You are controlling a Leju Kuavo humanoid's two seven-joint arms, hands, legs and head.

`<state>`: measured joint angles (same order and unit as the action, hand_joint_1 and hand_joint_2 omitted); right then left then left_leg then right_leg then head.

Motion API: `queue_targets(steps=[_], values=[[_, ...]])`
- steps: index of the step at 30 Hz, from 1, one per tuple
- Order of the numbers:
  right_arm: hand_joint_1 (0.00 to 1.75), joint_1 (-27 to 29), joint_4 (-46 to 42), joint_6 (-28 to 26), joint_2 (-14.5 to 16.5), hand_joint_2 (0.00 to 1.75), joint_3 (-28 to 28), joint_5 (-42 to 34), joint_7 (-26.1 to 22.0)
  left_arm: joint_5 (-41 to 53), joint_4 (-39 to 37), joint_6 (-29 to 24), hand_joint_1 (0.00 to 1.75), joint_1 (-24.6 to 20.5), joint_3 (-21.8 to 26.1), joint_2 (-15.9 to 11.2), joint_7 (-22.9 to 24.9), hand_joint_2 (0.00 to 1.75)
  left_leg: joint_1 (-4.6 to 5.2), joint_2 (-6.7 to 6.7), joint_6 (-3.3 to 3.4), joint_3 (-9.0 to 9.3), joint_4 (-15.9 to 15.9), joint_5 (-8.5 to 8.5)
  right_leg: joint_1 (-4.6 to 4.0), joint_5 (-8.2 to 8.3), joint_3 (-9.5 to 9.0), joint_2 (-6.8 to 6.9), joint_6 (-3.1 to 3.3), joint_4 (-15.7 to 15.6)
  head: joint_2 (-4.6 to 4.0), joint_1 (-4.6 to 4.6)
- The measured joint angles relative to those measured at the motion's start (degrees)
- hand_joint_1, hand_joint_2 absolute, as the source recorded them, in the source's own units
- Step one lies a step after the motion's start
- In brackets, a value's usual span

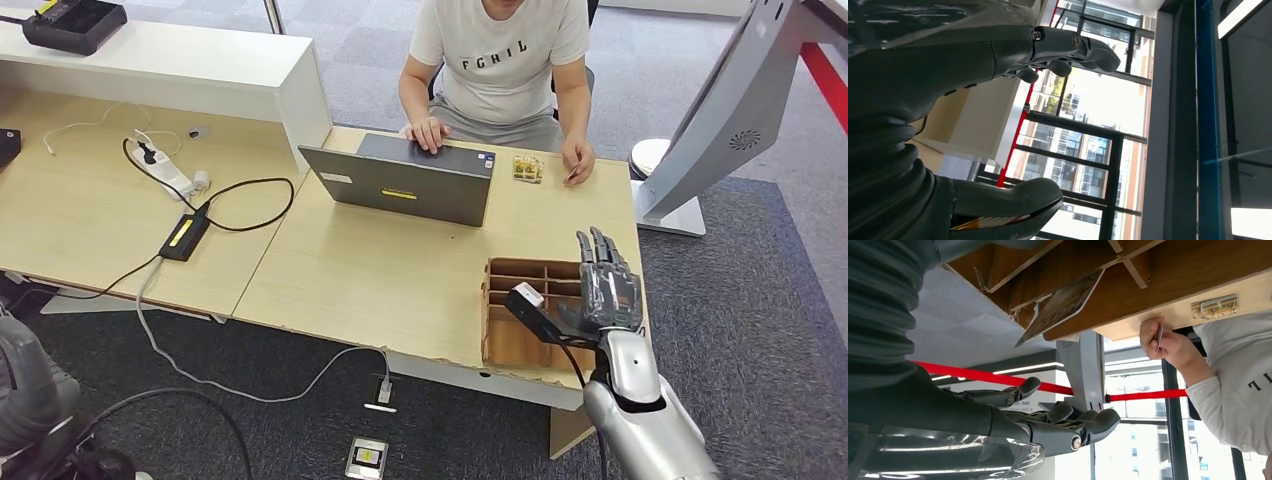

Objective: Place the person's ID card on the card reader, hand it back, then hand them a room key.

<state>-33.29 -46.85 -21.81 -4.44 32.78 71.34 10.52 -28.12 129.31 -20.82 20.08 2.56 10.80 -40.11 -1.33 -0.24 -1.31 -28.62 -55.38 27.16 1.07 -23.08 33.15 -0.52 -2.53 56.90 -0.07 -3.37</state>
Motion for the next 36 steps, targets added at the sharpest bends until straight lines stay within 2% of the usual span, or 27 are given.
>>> queue_targets(steps=[5,10,11,13,15,23,31,36], values=[[0.07,0.2,-1.0,0.4,-0.5,1.75,0.1,0.2,0.1,0.3,0.0,0.0,0.0,0.0,0.4,0.5,0.0,1.75,0.0,0.0,0.0,0.01,0.0,0.0,0.0,0.0,0.0,0.0,0.0,0.0,0.0,-0.01],[0.51,0.8,-2.3,1.0,-1.0,1.75,0.3,0.2,0.2,0.2,0.0,0.1,0.0,0.1,0.5,0.7,0.0,1.75,0.0,0.0,0.0,0.01,0.0,0.0,0.0,0.0,0.0,0.0,0.0,0.0,0.0,0.0],[0.62,0.9,-2.6,1.1,-1.0,1.75,0.3,0.2,0.2,0.2,0.0,0.1,0.0,0.1,0.5,0.7,0.0,1.75,0.0,0.0,0.0,0.01,0.0,0.0,0.0,0.0,0.0,0.0,0.0,0.0,0.0,0.0],[1.11,1.1,-2.9,1.3,-1.2,1.75,0.3,0.2,0.2,0.1,0.0,0.1,0.0,0.1,0.5,0.7,0.0,1.75,0.0,0.0,0.0,0.01,0.0,0.0,0.0,0.0,0.0,0.0,0.0,0.0,0.0,-0.01],[1.5,1.4,-3.2,1.4,-1.4,1.75,0.4,0.3,0.2,0.0,0.0,0.2,0.0,0.1,0.5,0.7,0.0,1.75,0.0,0.0,0.0,0.01,0.0,0.0,0.0,0.0,0.0,0.0,0.0,0.0,0.0,-0.02],[1.51,2.9,-5.2,3.1,-2.4,1.75,0.6,0.2,1.0,-1.0,0.0,0.0,0.0,0.2,0.4,0.6,0.0,1.75,0.0,0.0,0.0,0.03,0.0,0.0,0.0,0.0,0.0,0.0,0.0,0.0,0.0,-0.01],[1.41,4.1,-6.8,3.9,-3.9,1.75,0.5,0.3,2.0,-2.0,-0.2,-1.3,0.0,-0.3,-0.1,-0.4,0.0,1.75,0.0,0.01,0.0,0.06,0.0,0.0,0.0,0.0,0.0,-0.01,0.0,0.0,0.0,-0.01],[1.53,4.5,-7.1,4.1,-4.5,1.75,0.5,0.3,2.3,-2.4,-0.2,-1.5,0.0,-0.6,-0.5,-1.0,0.0,1.75,0.0,0.02,0.0,0.07,0.0,0.0,0.0,0.0,-0.02,-0.02,0.0,0.0,0.0,0.0]])
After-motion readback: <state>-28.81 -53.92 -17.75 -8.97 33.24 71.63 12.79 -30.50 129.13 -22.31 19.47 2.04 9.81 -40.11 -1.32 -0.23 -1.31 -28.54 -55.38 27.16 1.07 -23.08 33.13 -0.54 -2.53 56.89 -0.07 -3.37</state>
